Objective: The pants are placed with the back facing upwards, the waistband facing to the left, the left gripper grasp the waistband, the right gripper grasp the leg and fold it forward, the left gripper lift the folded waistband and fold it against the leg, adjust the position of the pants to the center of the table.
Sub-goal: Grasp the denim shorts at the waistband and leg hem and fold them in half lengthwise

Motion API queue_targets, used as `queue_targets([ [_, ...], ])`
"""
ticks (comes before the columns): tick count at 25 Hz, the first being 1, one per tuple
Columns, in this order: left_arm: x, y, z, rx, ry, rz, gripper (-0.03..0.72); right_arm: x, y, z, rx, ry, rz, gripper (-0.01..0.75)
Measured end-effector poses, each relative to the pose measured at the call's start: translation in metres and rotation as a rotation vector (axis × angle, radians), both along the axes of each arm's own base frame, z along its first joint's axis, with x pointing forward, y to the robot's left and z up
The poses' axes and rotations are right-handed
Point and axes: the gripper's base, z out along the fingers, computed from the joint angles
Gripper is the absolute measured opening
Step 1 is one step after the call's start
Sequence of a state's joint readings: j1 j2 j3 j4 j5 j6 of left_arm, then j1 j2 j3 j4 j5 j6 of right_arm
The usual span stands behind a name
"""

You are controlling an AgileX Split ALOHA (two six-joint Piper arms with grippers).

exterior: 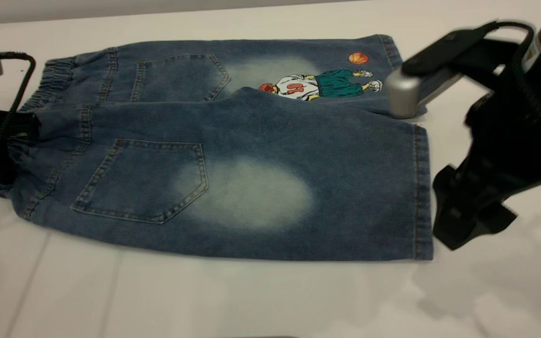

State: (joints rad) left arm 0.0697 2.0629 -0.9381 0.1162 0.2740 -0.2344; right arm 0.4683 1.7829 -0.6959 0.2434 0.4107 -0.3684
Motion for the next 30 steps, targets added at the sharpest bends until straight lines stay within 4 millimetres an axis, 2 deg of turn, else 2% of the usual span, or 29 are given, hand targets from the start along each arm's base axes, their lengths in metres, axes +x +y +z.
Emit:
queue_targets([
  [7, 0.000, 0.000, 0.000, 0.000, -0.002, 0.000, 0.059, 0.005, 0.002, -0.031, -0.030, 0.001, 0.003, 0.549],
  [13, 0.000, 0.000, 0.000, 0.000, -0.002, 0.000, 0.059, 0.002, 0.010, -0.046, -0.043, -0.002, 0.038, 0.549],
  [20, 0.000, 0.000, 0.000, 0.000, -0.002, 0.000, 0.059, 0.005, 0.010, -0.049, -0.038, -0.030, 0.036, 0.546],
  [30, 0.001, 0.000, 0.000, -0.003, -0.004, 0.005, 0.059, 0.007, 0.011, -0.056, -0.036, -0.039, 0.021, 0.496],
])
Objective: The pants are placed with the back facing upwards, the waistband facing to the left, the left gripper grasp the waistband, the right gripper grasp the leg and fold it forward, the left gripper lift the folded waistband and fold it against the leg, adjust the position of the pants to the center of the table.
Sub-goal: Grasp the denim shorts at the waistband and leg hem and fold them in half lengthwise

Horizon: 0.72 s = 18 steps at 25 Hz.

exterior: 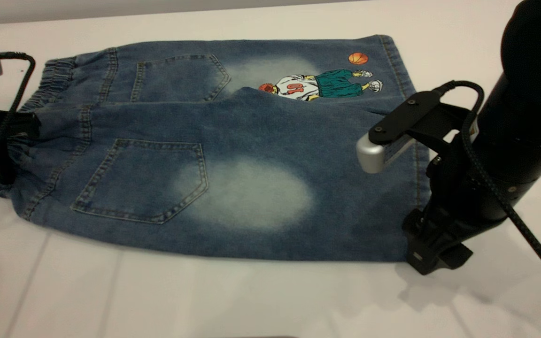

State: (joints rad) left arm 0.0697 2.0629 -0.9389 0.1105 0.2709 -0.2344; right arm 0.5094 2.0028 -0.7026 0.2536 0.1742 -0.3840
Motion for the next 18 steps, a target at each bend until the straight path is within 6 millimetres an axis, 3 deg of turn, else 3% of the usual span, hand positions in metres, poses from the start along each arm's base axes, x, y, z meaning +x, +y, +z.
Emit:
queue_targets([
  [5, 0.000, 0.000, 0.000, 0.000, 0.000, 0.000, 0.059, 0.002, 0.001, 0.000, 0.011, -0.015, -0.019, 0.461],
  [8, 0.000, 0.000, 0.000, -0.001, 0.000, 0.001, 0.059, 0.002, 0.006, -0.001, 0.018, -0.033, -0.013, 0.307],
  [11, 0.000, 0.000, 0.000, -0.001, 0.000, 0.002, 0.059, -0.001, 0.012, -0.001, 0.020, -0.046, 0.020, 0.082],
  [12, 0.000, 0.000, 0.000, -0.002, 0.000, 0.004, 0.059, -0.001, 0.013, -0.001, 0.019, -0.046, 0.032, 0.054],
  [15, 0.000, 0.000, 0.003, -0.005, -0.002, 0.012, 0.059, -0.001, 0.017, 0.006, 0.017, -0.004, 0.051, 0.025],
  [18, -0.001, 0.000, 0.012, -0.005, -0.004, 0.018, 0.055, 0.011, 0.024, 0.032, 0.048, 0.006, 0.064, 0.024],
])
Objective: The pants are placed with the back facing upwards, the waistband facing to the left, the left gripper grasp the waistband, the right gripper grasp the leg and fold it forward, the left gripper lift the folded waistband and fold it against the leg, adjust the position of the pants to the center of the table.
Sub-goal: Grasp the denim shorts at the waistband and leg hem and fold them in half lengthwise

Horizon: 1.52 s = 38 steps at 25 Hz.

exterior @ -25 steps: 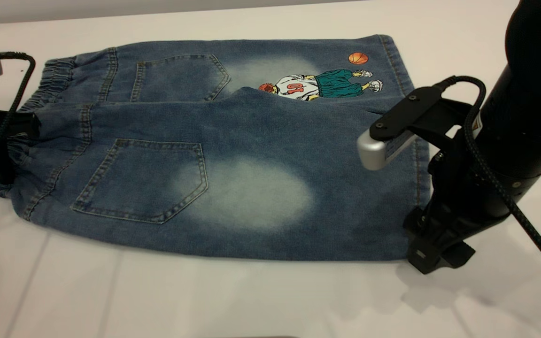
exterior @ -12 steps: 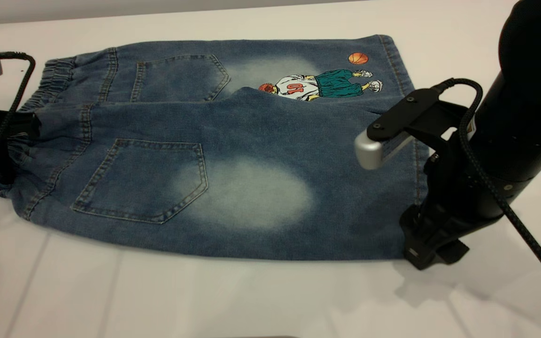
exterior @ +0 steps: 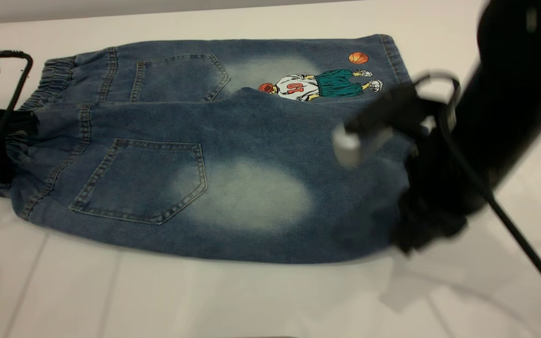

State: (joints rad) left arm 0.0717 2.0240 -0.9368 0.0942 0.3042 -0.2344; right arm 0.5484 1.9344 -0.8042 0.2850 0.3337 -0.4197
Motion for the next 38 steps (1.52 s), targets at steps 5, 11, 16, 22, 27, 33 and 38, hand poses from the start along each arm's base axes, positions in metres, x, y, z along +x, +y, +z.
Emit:
queue_targets([
  [5, 0.001, 0.001, 0.034, 0.006, 0.021, 0.014, 0.050, 0.036, 0.008, 0.049, 0.054, -0.058, 0.006, 0.024],
  [11, 0.028, 0.003, 0.072, -0.009, 0.025, 0.047, 0.049, 0.092, -0.026, 0.089, 0.073, -0.156, -0.106, 0.025],
  [16, 0.060, 0.001, 0.103, -0.069, -0.069, 0.091, 0.049, 0.128, -0.059, 0.106, 0.089, -0.226, -0.209, 0.025],
  [22, 0.095, -0.007, 0.106, -0.193, -0.142, 0.105, 0.049, 0.169, -0.073, 0.105, 0.094, -0.276, -0.248, 0.025],
  [27, 0.123, -0.010, 0.095, -0.246, -0.220, 0.103, 0.049, 0.195, -0.072, 0.086, 0.098, -0.329, -0.260, 0.025],
  [33, 0.140, -0.008, 0.078, -0.244, -0.336, 0.089, 0.049, 0.209, -0.072, 0.073, 0.109, -0.425, -0.280, 0.039],
  [38, 0.148, -0.006, 0.070, -0.189, -0.412, 0.021, 0.080, 0.212, -0.070, 0.073, 0.146, -0.451, -0.318, 0.178],
])
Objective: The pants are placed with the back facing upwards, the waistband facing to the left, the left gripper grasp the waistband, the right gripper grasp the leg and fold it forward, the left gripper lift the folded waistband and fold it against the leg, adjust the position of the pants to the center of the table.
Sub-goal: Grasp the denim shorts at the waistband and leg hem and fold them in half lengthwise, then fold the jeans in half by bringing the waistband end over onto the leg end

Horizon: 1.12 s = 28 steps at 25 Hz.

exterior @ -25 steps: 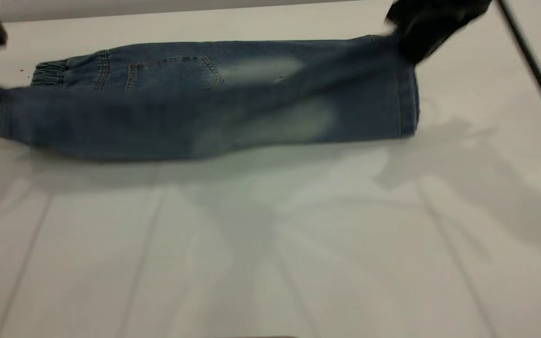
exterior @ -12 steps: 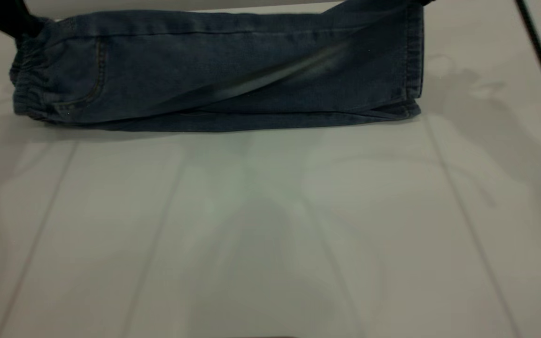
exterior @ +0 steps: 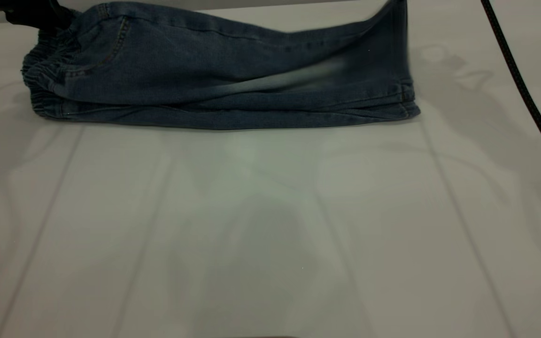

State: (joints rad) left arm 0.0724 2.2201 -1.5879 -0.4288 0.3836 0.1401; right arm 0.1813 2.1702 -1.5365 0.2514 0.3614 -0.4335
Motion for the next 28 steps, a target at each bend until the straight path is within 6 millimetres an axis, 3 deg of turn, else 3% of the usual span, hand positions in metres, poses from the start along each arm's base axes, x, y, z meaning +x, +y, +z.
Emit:
queue_targets([
  [5, 0.009, 0.005, 0.007, 0.105, -0.126, -0.031, 0.262, 0.000, 0.001, 0.000, 0.035, 0.008, -0.021, 0.482],
  [9, 0.010, 0.007, 0.020, 0.207, -0.186, -0.110, 0.436, -0.004, 0.011, -0.001, 0.076, 0.046, -0.021, 0.619],
  [13, 0.002, 0.003, 0.039, 0.232, -0.156, -0.206, 0.519, -0.013, 0.036, -0.002, 0.091, 0.083, 0.028, 0.615],
  [16, -0.007, 0.003, 0.036, 0.223, -0.054, -0.277, 0.531, -0.021, 0.064, -0.001, 0.104, 0.077, 0.080, 0.588],
  [21, -0.012, 0.022, 0.019, 0.264, 0.057, -0.277, 0.533, -0.033, 0.105, 0.002, 0.125, 0.033, 0.147, 0.581],
  [24, -0.012, 0.028, 0.010, 0.276, 0.078, -0.256, 0.533, -0.035, 0.116, 0.004, 0.135, -0.001, 0.157, 0.581],
  [28, -0.006, 0.028, -0.018, 0.247, 0.085, -0.222, 0.533, -0.033, 0.121, 0.007, 0.162, -0.049, 0.137, 0.581],
])
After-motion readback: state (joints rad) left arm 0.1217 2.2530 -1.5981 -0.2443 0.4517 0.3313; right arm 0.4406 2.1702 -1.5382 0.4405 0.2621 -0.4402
